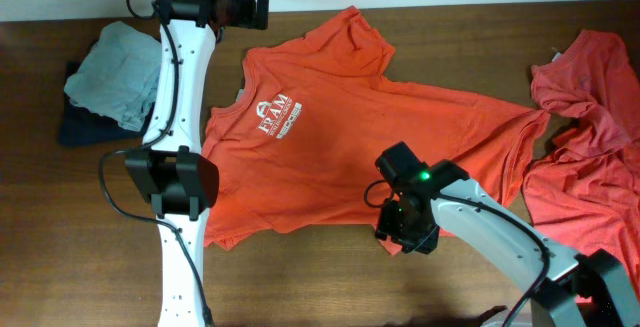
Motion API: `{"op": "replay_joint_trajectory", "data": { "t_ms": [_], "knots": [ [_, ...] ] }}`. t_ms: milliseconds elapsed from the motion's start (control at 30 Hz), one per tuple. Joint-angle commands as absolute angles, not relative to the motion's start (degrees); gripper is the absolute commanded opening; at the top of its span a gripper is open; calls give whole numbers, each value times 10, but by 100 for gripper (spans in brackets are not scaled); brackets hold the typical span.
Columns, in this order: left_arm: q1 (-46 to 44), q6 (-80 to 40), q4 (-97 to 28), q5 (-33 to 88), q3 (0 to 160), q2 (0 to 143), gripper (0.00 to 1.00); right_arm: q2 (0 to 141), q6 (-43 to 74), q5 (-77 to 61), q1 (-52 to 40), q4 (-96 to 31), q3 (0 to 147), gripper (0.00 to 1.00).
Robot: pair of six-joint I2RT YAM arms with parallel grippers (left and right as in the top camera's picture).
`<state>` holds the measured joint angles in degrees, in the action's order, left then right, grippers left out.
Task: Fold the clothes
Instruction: 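Release the sleeve and move the right gripper to the lower right hem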
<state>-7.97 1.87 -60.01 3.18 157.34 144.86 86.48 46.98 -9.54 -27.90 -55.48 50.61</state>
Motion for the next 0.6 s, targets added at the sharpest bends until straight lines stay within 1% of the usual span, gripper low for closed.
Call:
{"op": "replay_joint_trajectory", "data": {
  "t_ms": [0, 567],
  "knots": [
    [-78, 13, -599, 36, 1575, 1443, 99, 880, 501, -110, -282, -538, 497, 56],
    [-78, 13, -599, 36, 1575, 1443, 99, 947, 498, -146, -281, -490, 497, 52]
  ]
}}
